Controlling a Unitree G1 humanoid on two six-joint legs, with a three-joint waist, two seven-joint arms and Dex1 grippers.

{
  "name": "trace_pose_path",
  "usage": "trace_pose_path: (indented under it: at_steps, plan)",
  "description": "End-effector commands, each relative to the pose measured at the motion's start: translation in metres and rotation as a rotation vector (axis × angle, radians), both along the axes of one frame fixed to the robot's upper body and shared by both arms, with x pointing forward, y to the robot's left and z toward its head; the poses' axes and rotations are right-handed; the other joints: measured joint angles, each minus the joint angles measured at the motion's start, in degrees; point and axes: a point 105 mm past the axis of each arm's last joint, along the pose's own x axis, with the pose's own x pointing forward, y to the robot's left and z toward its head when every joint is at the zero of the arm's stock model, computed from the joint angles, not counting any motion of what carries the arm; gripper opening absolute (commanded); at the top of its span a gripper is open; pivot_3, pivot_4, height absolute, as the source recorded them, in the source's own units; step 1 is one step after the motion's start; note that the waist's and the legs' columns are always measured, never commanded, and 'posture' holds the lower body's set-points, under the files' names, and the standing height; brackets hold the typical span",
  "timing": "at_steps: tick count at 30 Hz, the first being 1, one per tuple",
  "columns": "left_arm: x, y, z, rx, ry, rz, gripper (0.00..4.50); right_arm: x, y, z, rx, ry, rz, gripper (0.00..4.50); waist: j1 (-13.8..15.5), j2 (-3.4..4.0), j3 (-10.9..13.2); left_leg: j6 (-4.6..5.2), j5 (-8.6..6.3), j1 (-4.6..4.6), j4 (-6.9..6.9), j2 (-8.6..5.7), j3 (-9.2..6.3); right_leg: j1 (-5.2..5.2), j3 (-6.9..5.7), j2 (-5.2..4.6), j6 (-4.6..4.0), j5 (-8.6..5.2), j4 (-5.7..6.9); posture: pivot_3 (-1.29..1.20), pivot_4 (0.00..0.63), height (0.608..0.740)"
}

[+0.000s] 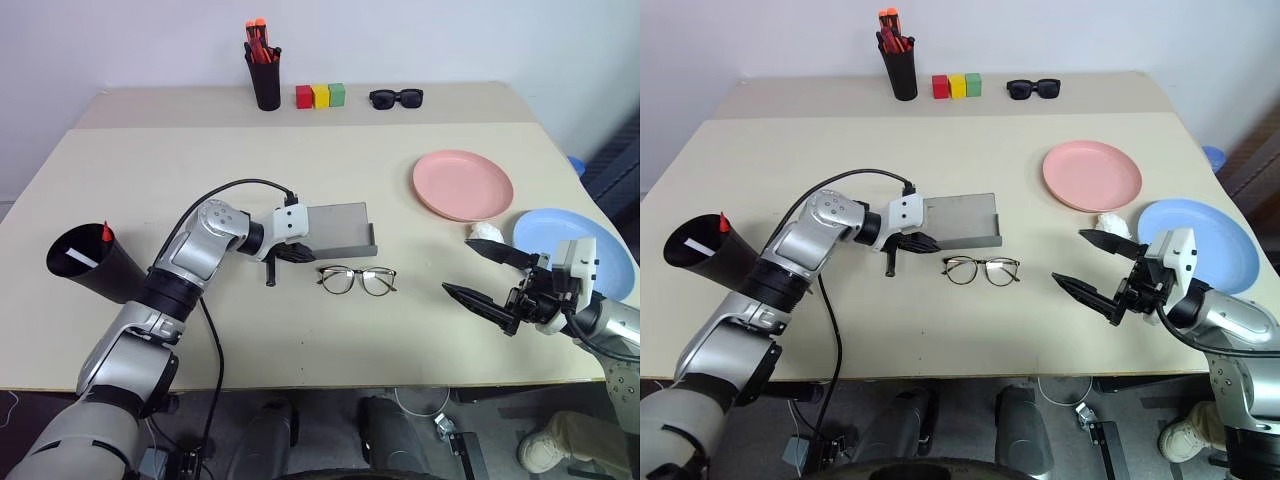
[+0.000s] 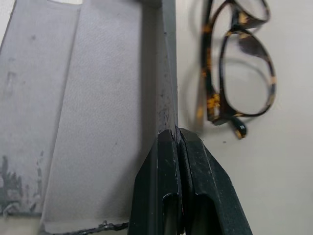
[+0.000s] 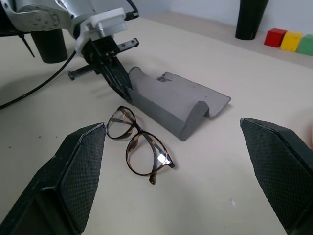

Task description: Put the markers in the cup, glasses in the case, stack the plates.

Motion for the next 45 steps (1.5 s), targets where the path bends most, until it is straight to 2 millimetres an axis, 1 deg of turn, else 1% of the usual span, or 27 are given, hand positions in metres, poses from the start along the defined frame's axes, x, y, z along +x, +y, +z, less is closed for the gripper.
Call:
trace_pose_path:
  at_steps: [1, 10, 12, 14, 15, 19, 21, 24, 27, 29, 31, 32, 36, 40, 43, 45]
  plan:
    - [0.005, -0.001, 0.010, -0.005, -0.043, -0.006, 0.07, 0.000, -0.003, 0.005, 0.000, -0.034, 0.009, 4.50, 0.00, 0.00, 0.00, 0.00, 0.00, 0.00, 0.00, 0.00, 0.00, 0.00, 0.00, 0.00, 0.00, 0.00, 0.00, 0.00, 0.150, 0.740]
    - [0.008, -0.004, 0.006, 0.013, -0.041, -0.037, 0.07, -0.006, -0.010, -0.002, -0.003, -0.026, 0.006, 4.50, 0.05, 0.00, 0.00, 0.02, -0.01, -0.01, 0.19, 0.00, -0.01, 0.04, 0.00, 0.00, 0.01, -0.01, 0.11, 0.00, 0.150, 0.740]
    - [0.005, -0.002, 0.006, 0.020, -0.024, -0.055, 0.57, -0.008, -0.010, -0.003, -0.006, -0.025, 0.006, 4.50, 0.04, 0.00, 0.00, 0.02, -0.01, 0.00, 0.20, 0.00, -0.01, 0.04, 0.00, 0.00, 0.01, 0.00, 0.12, 0.00, 0.150, 0.740]
    - [0.005, -0.001, 0.007, 0.020, -0.028, -0.053, 1.31, -0.010, -0.010, -0.004, -0.012, -0.021, 0.006, 4.50, 0.00, 0.00, 0.00, 0.02, -0.01, -0.01, 0.21, 0.00, -0.01, 0.04, 0.00, 0.00, 0.01, -0.01, 0.13, 0.00, 0.150, 0.740]
    - [0.007, -0.001, 0.011, 0.008, -0.040, -0.044, 1.80, -0.009, -0.009, -0.008, -0.033, -0.011, -0.002, 4.50, -0.06, 0.00, 0.00, 0.02, -0.02, -0.01, 0.21, 0.00, -0.01, 0.04, 0.00, 0.00, 0.01, -0.01, 0.13, 0.00, 0.150, 0.740]
    - [0.008, 0.004, 0.028, -0.041, -0.087, -0.025, 1.80, -0.005, 0.001, -0.015, -0.120, 0.001, -0.013, 4.50, -0.10, 0.00, 0.00, 0.02, -0.02, -0.01, 0.22, 0.00, -0.01, 0.03, 0.00, 0.00, 0.01, -0.01, 0.15, 0.00, 0.150, 0.740]
    - [0.008, 0.006, 0.036, -0.065, -0.105, -0.016, 1.80, -0.001, 0.006, -0.015, -0.153, -0.020, -0.021, 4.50, -0.12, 0.00, 0.00, 0.02, -0.02, -0.01, 0.22, 0.01, -0.01, 0.01, 0.00, 0.00, 0.01, -0.01, 0.15, 0.00, 0.150, 0.740]
    - [0.004, 0.009, 0.053, -0.112, -0.131, -0.004, 1.80, 0.005, 0.019, -0.013, -0.160, -0.018, 0.023, 4.50, -0.09, 0.00, 0.01, 0.02, -0.02, -0.02, 0.23, 0.01, -0.01, 0.01, 0.01, 0.00, 0.01, -0.01, 0.15, 0.00, 0.150, 0.740]
    - [-0.004, 0.010, 0.074, -0.189, -0.134, 0.010, 1.80, 0.015, 0.035, -0.015, -0.214, -0.025, 0.053, 4.50, -0.11, 0.00, 0.01, 0.02, -0.02, -0.03, 0.25, 0.01, -0.02, 0.02, 0.00, 0.00, 0.02, -0.02, 0.15, 0.00, 0.150, 0.740]
    - [-0.013, 0.011, 0.080, -0.229, -0.097, 0.008, 1.80, 0.019, 0.045, -0.016, -0.232, -0.017, 0.099, 4.50, -0.20, 0.01, 0.01, 0.02, -0.02, -0.03, 0.26, 0.02, -0.02, 0.01, 0.00, 0.00, 0.02, -0.02, 0.16, 0.00, 0.150, 0.740]
    - [-0.031, 0.011, 0.077, -0.241, -0.046, -0.032, 1.80, 0.018, 0.054, -0.020, -0.274, -0.002, 0.179, 4.50, -0.20, 0.02, 0.00, 0.03, -0.02, -0.03, 0.26, 0.01, -0.04, 0.01, 0.00, 0.00, 0.03, -0.03, 0.16, 0.00, 0.150, 0.740]
    - [-0.040, 0.013, 0.071, -0.239, -0.016, -0.043, 1.80, 0.020, 0.057, -0.024, -0.304, 0.023, 0.207, 4.50, -0.32, 0.05, -0.01, 0.04, -0.03, -0.03, 0.26, 0.02, -0.03, 0.01, 0.00, 0.00, 0.04, -0.03, 0.16, 0.00, 0.150, 0.740]
    - [-0.067, 0.016, 0.051, -0.215, 0.048, -0.060, 1.80, 0.031, 0.062, -0.040, -0.418, 0.078, 0.275, 4.50, -0.37, 0.03, 0.02, 0.08, -0.06, -0.02, 0.27, 0.02, 0.00, 0.01, 0.02, -0.02, 0.03, -0.04, 0.16, 0.00, 0.150, 0.740]
    - [-0.076, 0.012, 0.046, -0.221, 0.050, -0.035, 1.80, 0.047, 0.063, -0.053, -0.524, 0.090, 0.292, 4.50, 0.12, 0.01, 0.03, 0.08, -0.06, -0.03, 0.36, 0.02, -0.03, 0.05, 0.01, -0.02, 0.02, -0.04, 0.16, 0.00, 0.150, 0.740]
    - [-0.081, 0.012, 0.039, -0.199, 0.027, -0.009, 1.80, 0.064, 0.074, -0.052, -0.559, 0.081, 0.301, 4.50, -0.27, 0.02, 0.03, 0.08, -0.06, -0.02, 0.38, 0.01, 0.01, 0.07, 0.02, -0.04, 0.02, -0.04, 0.14, 0.00, 0.150, 0.740]
    - [-0.084, 0.010, 0.037, -0.193, 0.017, 0.009, 1.80, 0.071, 0.083, -0.046, -0.581, 0.046, 0.298, 4.50, -0.47, 0.03, 0.04, 0.08, -0.06, -0.03, 0.32, 0.02, 0.01, 0.00, 0.02, -0.03, 0.02, -0.04, 0.16, 0.00, 0.150, 0.740]
